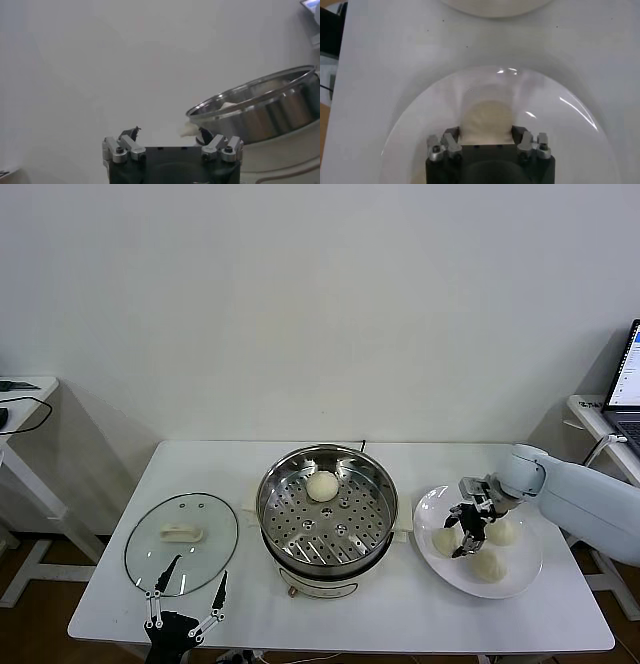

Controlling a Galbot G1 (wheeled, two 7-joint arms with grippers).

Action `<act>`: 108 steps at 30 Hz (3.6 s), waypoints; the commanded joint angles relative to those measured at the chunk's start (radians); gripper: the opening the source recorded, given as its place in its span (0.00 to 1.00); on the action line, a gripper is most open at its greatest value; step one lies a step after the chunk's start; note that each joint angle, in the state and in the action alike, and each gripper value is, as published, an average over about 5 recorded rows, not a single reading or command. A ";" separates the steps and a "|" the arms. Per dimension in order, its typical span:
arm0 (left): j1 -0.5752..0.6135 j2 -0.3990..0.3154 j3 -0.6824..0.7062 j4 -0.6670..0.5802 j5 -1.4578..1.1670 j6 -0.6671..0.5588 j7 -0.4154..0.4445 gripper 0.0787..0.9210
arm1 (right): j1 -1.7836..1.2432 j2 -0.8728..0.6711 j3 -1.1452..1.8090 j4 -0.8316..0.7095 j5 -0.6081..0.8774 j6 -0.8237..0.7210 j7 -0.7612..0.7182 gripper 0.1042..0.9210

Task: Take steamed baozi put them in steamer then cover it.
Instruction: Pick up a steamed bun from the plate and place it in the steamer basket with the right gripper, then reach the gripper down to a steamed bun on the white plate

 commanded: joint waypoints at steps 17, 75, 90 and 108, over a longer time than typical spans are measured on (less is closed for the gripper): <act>-0.016 0.006 0.013 0.005 0.000 -0.002 -0.005 0.88 | 0.690 0.376 -0.322 0.209 0.266 -0.034 -0.226 0.68; -0.024 0.004 -0.011 0.014 -0.003 -0.005 -0.012 0.88 | 0.409 0.720 -0.392 0.144 0.316 -0.239 0.162 0.80; -0.026 0.005 0.002 0.019 0.001 -0.005 -0.012 0.88 | 0.582 0.308 -0.280 0.333 0.200 -0.118 -0.023 0.88; -0.024 0.004 0.033 0.017 0.020 -0.003 -0.014 0.88 | 0.289 -0.264 -0.207 0.216 -0.109 0.123 -0.132 0.88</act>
